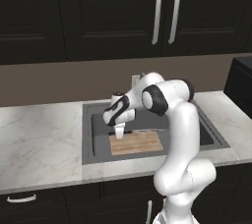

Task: Move the cutting board and knife to the sink. Then move spray from the cabinet to the counter.

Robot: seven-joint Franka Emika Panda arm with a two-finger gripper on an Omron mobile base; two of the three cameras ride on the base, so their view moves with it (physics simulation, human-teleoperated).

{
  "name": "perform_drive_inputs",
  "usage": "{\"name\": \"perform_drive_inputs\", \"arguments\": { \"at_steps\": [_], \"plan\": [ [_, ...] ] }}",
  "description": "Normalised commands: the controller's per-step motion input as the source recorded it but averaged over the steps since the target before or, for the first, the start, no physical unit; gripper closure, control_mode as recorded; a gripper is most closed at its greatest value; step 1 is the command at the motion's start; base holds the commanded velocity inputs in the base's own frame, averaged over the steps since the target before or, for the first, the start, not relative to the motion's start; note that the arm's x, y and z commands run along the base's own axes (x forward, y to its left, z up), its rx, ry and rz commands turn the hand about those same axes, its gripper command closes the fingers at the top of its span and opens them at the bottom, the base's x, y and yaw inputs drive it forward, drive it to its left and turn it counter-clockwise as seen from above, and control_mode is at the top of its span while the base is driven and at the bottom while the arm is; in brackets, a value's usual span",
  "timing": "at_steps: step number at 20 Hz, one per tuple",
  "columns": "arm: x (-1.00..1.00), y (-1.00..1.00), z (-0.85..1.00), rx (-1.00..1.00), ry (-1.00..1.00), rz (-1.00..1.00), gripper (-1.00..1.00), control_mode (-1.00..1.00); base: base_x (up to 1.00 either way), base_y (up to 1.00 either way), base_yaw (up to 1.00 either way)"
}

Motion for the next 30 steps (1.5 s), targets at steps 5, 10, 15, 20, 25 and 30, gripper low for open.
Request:
{"name": "perform_drive_inputs", "arguments": {
  "at_steps": [5, 10, 15, 20, 25, 30],
  "plan": [
    [0.28, 0.06, -0.33, -0.06, 0.00, -0.03, 1.00, -1.00, 0.00, 0.00, 0.00],
    [0.19, 0.05, -0.33, -0.04, 0.00, -0.03, 1.00, -1.00, 0.00, 0.00, 0.00],
    [0.16, 0.03, -0.33, -0.03, -0.02, -0.02, 1.00, -1.00, 0.00, 0.00, 0.00],
    [0.21, 0.00, -0.31, -0.02, -0.01, -0.02, 1.00, -1.00, 0.00, 0.00, 0.00],
    [0.28, 0.00, -0.32, 0.00, 0.00, 0.00, 1.00, -1.00, 0.00, 0.00, 0.00],
    [0.25, 0.01, -0.33, 0.00, -0.02, 0.00, 1.00, -1.00, 0.00, 0.00, 0.00]
  ]
}}
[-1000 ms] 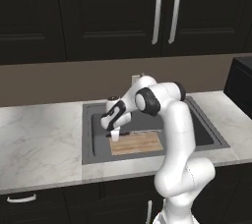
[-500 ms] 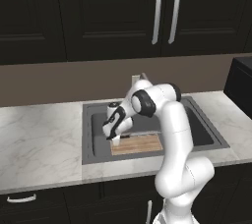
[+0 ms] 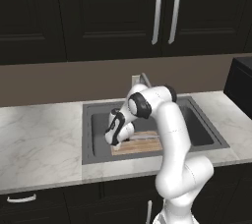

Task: Move the cutting board and knife to the sink. Then move spray from the cabinet to the counter.

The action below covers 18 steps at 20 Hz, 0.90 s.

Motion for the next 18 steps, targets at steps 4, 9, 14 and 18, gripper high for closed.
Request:
{"name": "perform_drive_inputs", "arguments": {
  "at_steps": [4, 9, 14, 18],
  "plan": [
    [0.31, 0.03, -0.29, 0.00, -0.03, 0.00, 1.00, -1.00, 0.00, 0.00, 0.00],
    [0.37, 0.01, -0.22, 0.00, -0.01, 0.00, 1.00, -1.00, 0.00, 0.00, 0.00],
    [0.40, 0.00, -0.21, 0.00, 0.00, 0.00, 1.00, -1.00, 0.00, 0.00, 0.00],
    [0.44, 0.00, -0.19, 0.00, 0.00, 0.00, 1.00, -1.00, 0.00, 0.00, 0.00]
  ]
}}
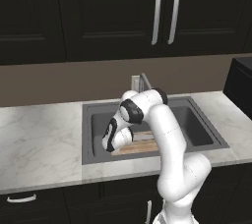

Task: Move the cutting board and knife to the sink. Then move spray from the cabinet to the counter.

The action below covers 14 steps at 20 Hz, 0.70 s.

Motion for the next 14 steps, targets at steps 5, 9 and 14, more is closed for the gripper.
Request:
{"name": "perform_drive_inputs", "arguments": {
  "at_steps": [5, 9, 14],
  "plan": [
    [0.39, 0.00, -0.23, 0.00, 0.00, 0.00, 1.00, -1.00, 0.00, 0.00, 0.00],
    [0.35, 0.02, -0.33, 0.00, 0.00, 0.00, 1.00, -1.00, 0.00, 0.00, 0.00],
    [0.34, 0.05, -0.39, 0.00, 0.01, 0.00, 1.00, -1.00, 0.00, 0.00, 0.00]
  ]
}}
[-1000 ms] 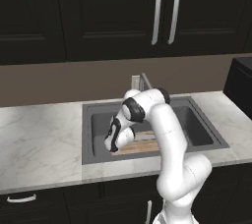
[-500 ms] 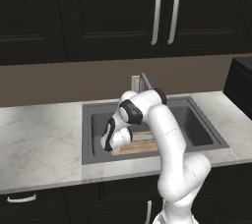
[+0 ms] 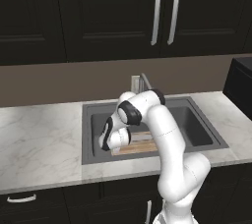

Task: Move the cutting board and knife to the sink. Then move spray from the cabinet to the counter.

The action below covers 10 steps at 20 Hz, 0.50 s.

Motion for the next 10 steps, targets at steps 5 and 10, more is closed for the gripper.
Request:
{"name": "perform_drive_inputs", "arguments": {
  "at_steps": [5, 10],
  "plan": [
    [0.38, 0.05, -0.39, 0.00, 0.05, 0.00, 1.00, -1.00, 0.00, 0.00, 0.00],
    [0.35, 0.04, -0.33, 0.00, 0.05, 0.00, 1.00, -1.00, 0.00, 0.00, 0.00]
  ]
}}
